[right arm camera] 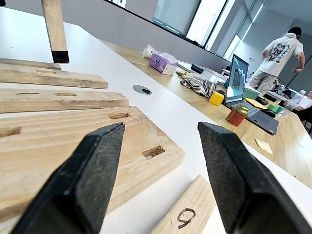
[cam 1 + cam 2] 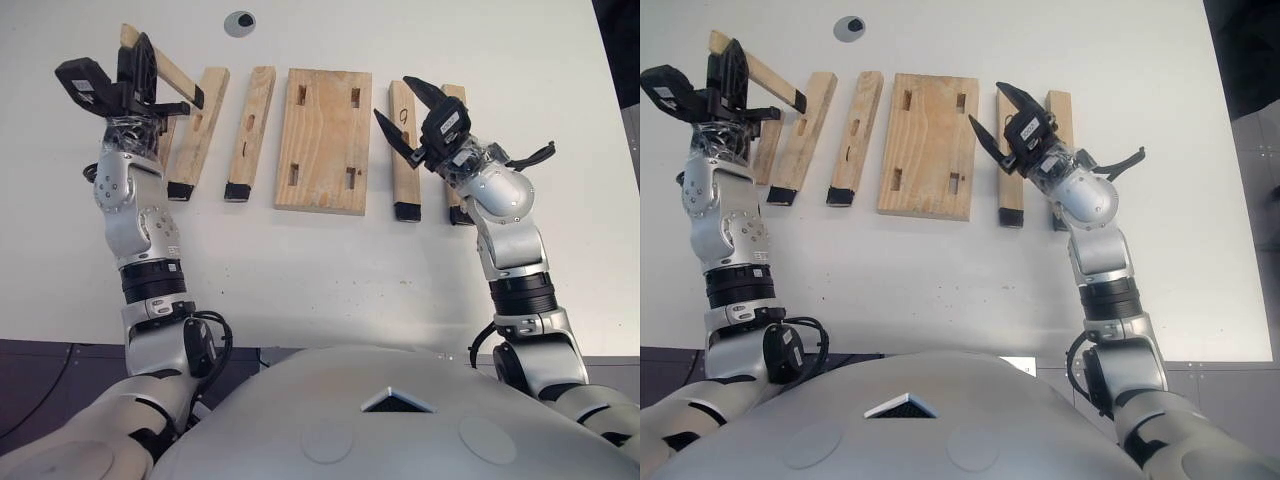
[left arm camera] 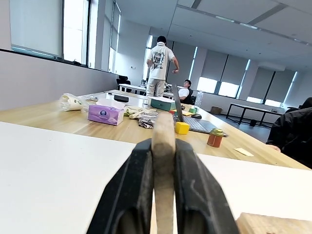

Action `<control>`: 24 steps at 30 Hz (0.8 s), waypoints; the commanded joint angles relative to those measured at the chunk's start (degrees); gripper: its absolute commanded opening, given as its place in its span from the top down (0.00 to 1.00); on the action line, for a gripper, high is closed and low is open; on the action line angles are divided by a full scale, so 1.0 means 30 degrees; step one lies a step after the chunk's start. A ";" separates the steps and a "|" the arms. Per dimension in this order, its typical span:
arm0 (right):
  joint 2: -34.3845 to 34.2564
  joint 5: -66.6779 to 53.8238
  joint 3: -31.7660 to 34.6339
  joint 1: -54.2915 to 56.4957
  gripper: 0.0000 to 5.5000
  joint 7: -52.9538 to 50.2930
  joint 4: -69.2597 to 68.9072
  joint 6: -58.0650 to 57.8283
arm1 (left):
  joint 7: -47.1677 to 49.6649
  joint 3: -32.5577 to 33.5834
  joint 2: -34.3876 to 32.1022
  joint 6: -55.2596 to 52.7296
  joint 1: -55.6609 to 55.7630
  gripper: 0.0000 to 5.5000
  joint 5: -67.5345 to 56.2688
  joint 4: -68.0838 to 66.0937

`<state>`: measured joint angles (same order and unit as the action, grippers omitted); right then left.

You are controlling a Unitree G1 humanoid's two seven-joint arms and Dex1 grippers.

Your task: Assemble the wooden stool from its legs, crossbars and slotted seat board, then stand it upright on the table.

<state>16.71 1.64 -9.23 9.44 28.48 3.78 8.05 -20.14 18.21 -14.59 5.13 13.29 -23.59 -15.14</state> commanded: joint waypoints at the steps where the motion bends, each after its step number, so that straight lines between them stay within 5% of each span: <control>1: 0.0288 0.0132 0.0047 0.0219 0.50 0.0036 0.0195 -0.0042 | -0.0320 0.0003 -0.0165 0.0590 0.0020 0.93 0.0472 -0.1131; 24: 0.0257 0.0778 -0.0324 0.0060 0.50 0.0058 0.0661 0.0362 | -0.0430 -0.0960 -0.1156 -0.0162 -0.1670 0.93 0.2284 -0.0619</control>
<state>16.70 3.31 -9.63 9.48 28.53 5.37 8.66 -21.67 15.97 -17.19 6.64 9.36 -17.87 -15.97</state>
